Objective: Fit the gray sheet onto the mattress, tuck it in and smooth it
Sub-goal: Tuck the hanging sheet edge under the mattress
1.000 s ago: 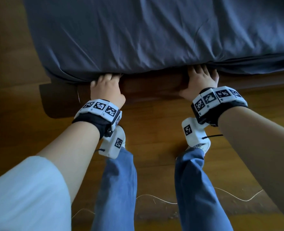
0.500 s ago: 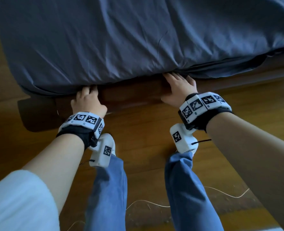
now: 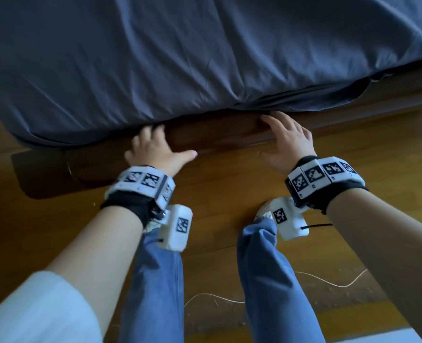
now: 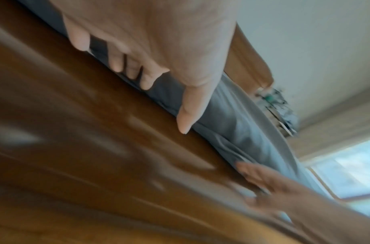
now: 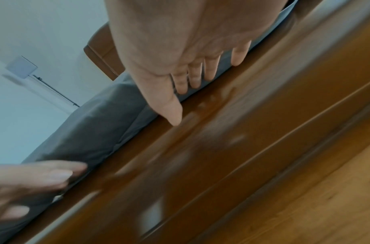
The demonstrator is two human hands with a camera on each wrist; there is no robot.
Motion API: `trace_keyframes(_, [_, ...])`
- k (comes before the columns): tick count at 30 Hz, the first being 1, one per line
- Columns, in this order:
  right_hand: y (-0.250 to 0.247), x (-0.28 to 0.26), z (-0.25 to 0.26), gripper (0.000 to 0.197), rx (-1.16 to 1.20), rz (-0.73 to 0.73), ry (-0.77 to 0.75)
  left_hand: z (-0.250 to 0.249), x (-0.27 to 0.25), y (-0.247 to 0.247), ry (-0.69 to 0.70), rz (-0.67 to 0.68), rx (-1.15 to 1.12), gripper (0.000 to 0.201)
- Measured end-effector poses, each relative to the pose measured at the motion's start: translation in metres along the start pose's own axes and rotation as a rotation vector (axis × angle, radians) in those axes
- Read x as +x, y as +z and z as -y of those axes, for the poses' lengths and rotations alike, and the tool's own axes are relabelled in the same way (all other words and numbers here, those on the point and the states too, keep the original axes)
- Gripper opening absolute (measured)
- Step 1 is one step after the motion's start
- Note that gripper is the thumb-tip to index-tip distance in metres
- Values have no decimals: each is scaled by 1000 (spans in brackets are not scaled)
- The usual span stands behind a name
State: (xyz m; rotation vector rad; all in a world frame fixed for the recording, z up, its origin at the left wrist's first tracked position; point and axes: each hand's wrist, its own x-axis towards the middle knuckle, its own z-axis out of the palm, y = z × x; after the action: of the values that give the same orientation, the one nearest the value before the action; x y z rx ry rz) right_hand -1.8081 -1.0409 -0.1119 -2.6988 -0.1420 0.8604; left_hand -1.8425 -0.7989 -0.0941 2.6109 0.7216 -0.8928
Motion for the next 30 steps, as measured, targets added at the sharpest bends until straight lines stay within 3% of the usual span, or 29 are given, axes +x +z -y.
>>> trace_keyframes(3, [-13,-3,-30,84,-34,-17,47,-55,-17,26,301,-27,4,87])
trace_keyframes(6, [-25,2,-55,89,-46,-39,37,-103,-17,40,447,-16,-1,82])
trace_keyframes(11, [-41,19,-80,89,-107,18,-42,-142,-2,51,387,30,71,86])
trace_keyframes(15, [-47,37,-89,89,-172,38,-118,-152,5,52,330,-8,138,89])
trace_keyframes(20, [-45,52,-85,85,-247,-50,-112,-162,21,44,268,55,190,90])
trace_keyframes(24, [-57,68,-73,72,-328,0,-57,-169,25,38,182,160,155,99])
trace_keyframes(28, [-63,80,-66,47,-266,56,4,-171,8,39,223,167,153,102])
trace_keyframes(30, [-57,77,-70,59,-252,64,-13,-172,-5,42,296,121,136,103])
